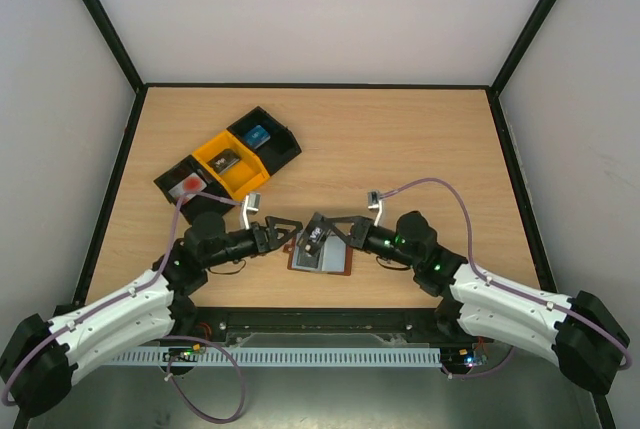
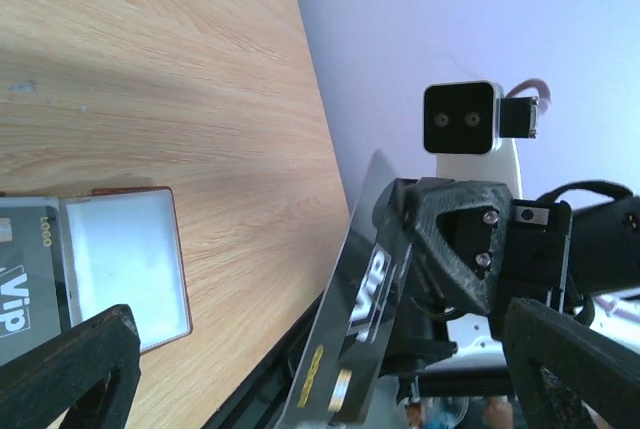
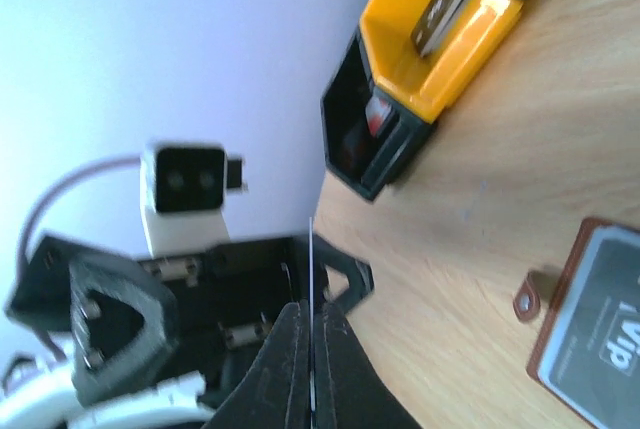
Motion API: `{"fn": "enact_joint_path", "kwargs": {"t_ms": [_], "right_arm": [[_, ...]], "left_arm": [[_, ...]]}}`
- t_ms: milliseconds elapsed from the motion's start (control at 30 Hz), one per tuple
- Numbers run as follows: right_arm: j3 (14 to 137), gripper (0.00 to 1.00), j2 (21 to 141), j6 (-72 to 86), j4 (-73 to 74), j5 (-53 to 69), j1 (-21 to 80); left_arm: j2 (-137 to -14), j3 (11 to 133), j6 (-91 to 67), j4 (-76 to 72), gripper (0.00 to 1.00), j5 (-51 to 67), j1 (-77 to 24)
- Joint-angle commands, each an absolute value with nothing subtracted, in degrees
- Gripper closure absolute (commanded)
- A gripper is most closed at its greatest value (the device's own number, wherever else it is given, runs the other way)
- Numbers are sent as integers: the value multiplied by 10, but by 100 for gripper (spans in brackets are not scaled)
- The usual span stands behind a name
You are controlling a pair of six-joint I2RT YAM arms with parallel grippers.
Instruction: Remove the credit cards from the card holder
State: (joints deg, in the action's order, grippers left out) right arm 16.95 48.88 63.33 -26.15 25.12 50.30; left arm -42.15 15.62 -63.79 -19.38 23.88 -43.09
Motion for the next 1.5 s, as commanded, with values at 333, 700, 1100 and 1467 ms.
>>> {"fn": "enact_joint_path", "kwargs": {"t_ms": [333,700,1100,1467], "right_arm": [[195,98,546,794,-391,47,507],[175,98,535,826,-397,24,534],[145,98,514,831,-398,34,535],[130,83,463,804,-364,35,535]], "left_arm": [[-446,113,-742,-364,19,167,-442],[-523,138,-760,-459,43,168,-446],[-556,149,-755,-481,97,169,-447],[-533,150,-725,-448,97,175,-437]]}}
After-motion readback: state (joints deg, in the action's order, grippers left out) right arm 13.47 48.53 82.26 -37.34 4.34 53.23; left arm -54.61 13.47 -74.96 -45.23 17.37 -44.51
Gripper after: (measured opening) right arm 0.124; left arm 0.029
